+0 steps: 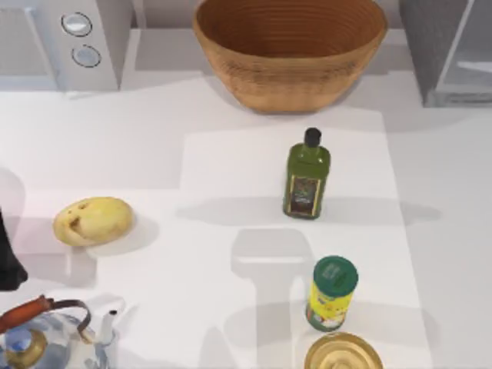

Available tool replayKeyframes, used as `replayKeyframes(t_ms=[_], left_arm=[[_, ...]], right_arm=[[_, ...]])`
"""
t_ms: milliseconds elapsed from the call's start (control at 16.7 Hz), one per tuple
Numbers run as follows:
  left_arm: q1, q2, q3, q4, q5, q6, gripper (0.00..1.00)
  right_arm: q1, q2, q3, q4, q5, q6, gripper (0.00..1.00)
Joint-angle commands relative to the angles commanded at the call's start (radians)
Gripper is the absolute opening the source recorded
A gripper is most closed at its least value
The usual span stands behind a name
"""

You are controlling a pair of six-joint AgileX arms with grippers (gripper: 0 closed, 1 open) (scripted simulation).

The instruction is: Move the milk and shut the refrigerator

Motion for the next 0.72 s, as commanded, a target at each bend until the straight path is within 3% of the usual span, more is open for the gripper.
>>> replayKeyframes(t_ms=[420,720], left_arm=[[0.0,0.0,0.0,0.0,0.0,0.0,1.0],[0.0,0.0,0.0,0.0,0.0,0.0,1.0]], right_arm=[[0.384,0.018,0.011,0.445,0.082,0.554,1.0],[0.579,0.014,-0.024,0.752,0.137,0.917,1.0]])
